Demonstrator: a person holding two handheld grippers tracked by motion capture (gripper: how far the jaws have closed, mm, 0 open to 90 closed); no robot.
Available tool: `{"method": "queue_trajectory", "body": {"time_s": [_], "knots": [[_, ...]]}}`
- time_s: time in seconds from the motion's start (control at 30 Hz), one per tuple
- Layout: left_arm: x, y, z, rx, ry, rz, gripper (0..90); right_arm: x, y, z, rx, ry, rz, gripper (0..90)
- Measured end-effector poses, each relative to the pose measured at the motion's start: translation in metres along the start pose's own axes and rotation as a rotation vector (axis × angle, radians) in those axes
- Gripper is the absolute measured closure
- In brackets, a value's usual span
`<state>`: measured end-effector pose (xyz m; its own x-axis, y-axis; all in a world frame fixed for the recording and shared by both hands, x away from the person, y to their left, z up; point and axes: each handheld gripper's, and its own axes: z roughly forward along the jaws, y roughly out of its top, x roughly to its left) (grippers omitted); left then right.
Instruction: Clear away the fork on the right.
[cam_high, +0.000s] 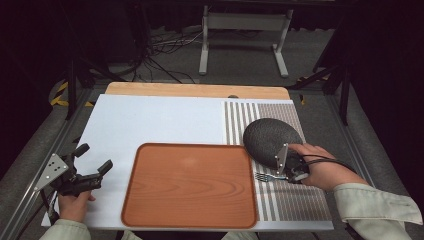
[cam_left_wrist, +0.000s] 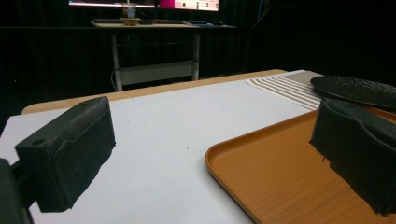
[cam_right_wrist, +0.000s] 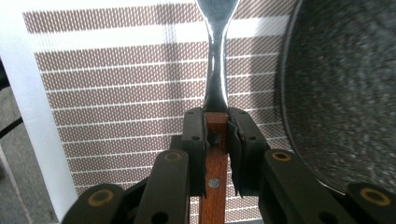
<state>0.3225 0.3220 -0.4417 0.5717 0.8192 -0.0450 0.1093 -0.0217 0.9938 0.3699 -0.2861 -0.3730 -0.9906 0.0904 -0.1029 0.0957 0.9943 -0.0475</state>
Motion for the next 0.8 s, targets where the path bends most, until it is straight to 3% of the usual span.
{"method": "queue_trajectory", "body": {"time_s": [0.43,0.8], "knots": [[0.0,0.0,0.0,0.001,0.001,0.0,0.6,-0.006,0.009,-0.022,-0.049,-0.038,0.002,78.5],[0.0,0.0,0.0,0.003,-0.001,-0.001,0.6,-0.008,0.017,-0.037,-0.136,-0.046,0.071,78.5]]}}
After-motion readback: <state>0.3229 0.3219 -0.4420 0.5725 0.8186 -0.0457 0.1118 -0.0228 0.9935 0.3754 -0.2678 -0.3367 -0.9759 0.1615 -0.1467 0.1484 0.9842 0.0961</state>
